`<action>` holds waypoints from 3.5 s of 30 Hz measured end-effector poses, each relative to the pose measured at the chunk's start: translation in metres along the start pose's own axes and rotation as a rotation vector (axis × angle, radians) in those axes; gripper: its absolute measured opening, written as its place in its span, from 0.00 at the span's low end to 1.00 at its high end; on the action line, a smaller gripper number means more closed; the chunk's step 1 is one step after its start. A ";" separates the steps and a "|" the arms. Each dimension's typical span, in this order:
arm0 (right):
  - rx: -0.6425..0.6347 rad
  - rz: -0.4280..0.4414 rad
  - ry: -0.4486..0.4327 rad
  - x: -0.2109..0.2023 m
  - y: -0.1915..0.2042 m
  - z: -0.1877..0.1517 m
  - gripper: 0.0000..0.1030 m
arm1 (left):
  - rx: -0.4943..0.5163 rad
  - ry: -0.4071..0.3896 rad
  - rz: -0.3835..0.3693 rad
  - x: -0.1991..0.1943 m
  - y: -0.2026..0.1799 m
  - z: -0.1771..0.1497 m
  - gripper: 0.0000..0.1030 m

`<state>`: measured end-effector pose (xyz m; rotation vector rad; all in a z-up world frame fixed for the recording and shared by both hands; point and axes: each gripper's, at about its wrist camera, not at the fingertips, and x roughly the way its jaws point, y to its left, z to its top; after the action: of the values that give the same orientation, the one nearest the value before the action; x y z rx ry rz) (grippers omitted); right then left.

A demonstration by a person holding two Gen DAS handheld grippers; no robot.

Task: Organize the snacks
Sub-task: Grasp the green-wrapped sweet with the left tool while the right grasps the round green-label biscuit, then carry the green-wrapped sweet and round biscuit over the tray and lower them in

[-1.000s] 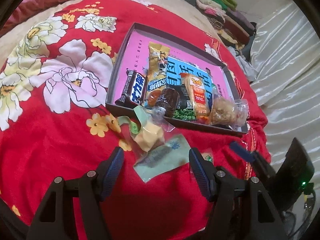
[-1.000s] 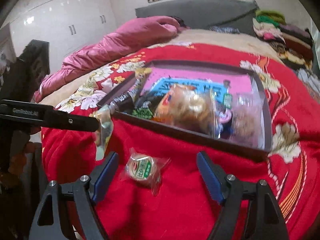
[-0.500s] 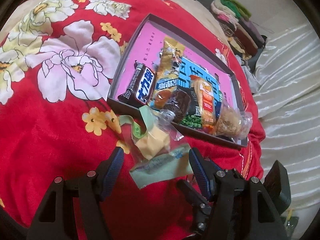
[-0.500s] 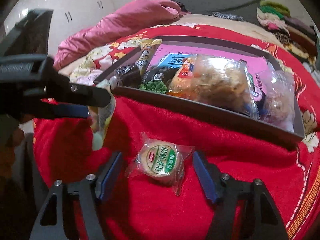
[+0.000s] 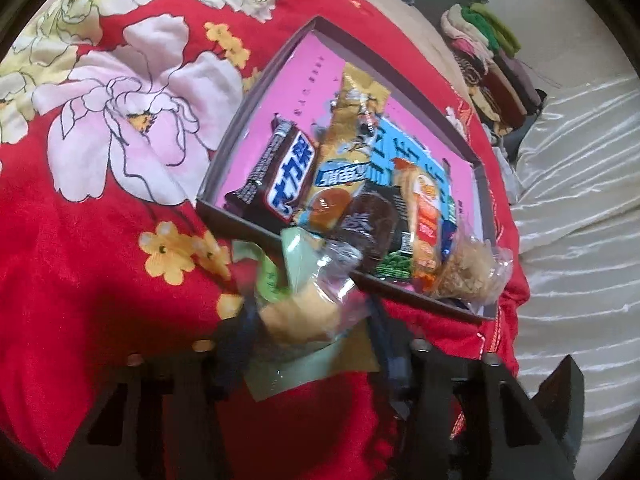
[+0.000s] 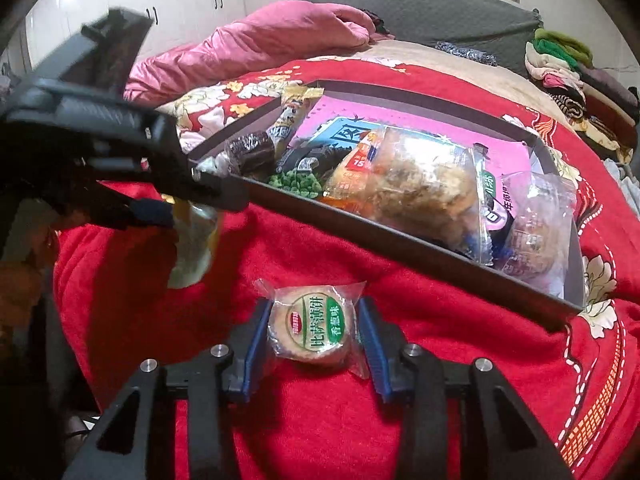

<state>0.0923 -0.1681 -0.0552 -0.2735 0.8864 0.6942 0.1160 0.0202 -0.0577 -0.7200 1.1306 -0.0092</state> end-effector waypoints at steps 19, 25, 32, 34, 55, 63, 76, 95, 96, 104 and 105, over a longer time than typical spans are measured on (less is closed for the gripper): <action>0.081 0.020 -0.222 -0.057 -0.035 0.019 0.42 | 0.252 -0.165 0.083 -0.063 -0.031 -0.004 0.34; 0.115 -0.007 -0.255 -0.067 -0.051 0.025 0.42 | 0.275 -0.216 0.097 -0.077 -0.040 0.004 0.34; 0.156 -0.020 -0.298 -0.078 -0.069 0.033 0.42 | 0.296 -0.266 0.114 -0.084 -0.051 0.013 0.34; 0.163 -0.023 -0.306 -0.079 -0.072 0.033 0.42 | 0.290 -0.271 0.117 -0.084 -0.052 0.016 0.34; 0.189 -0.041 -0.319 -0.079 -0.084 0.039 0.42 | 0.328 -0.282 0.163 -0.069 -0.060 0.025 0.34; 0.204 -0.049 -0.291 -0.073 -0.089 0.031 0.42 | 0.323 -0.266 0.179 -0.058 -0.052 0.026 0.34; 0.171 -0.053 -0.217 -0.049 -0.080 0.032 0.42 | 0.352 -0.276 0.213 -0.044 -0.048 0.030 0.34; 0.230 -0.103 -0.214 -0.038 -0.095 0.035 0.42 | 0.384 -0.248 0.254 -0.024 -0.055 0.040 0.35; 0.232 -0.110 -0.216 -0.039 -0.096 0.036 0.42 | 0.385 -0.247 0.255 -0.024 -0.056 0.041 0.35; 0.268 -0.149 -0.207 -0.036 -0.105 0.035 0.43 | 0.392 -0.233 0.265 -0.019 -0.058 0.041 0.35; 0.268 -0.153 -0.205 -0.036 -0.105 0.034 0.43 | 0.394 -0.231 0.267 -0.018 -0.058 0.041 0.35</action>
<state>0.1671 -0.2462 -0.0119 -0.0291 0.7440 0.4465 0.1619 0.0026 -0.0032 -0.2098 0.9570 0.0733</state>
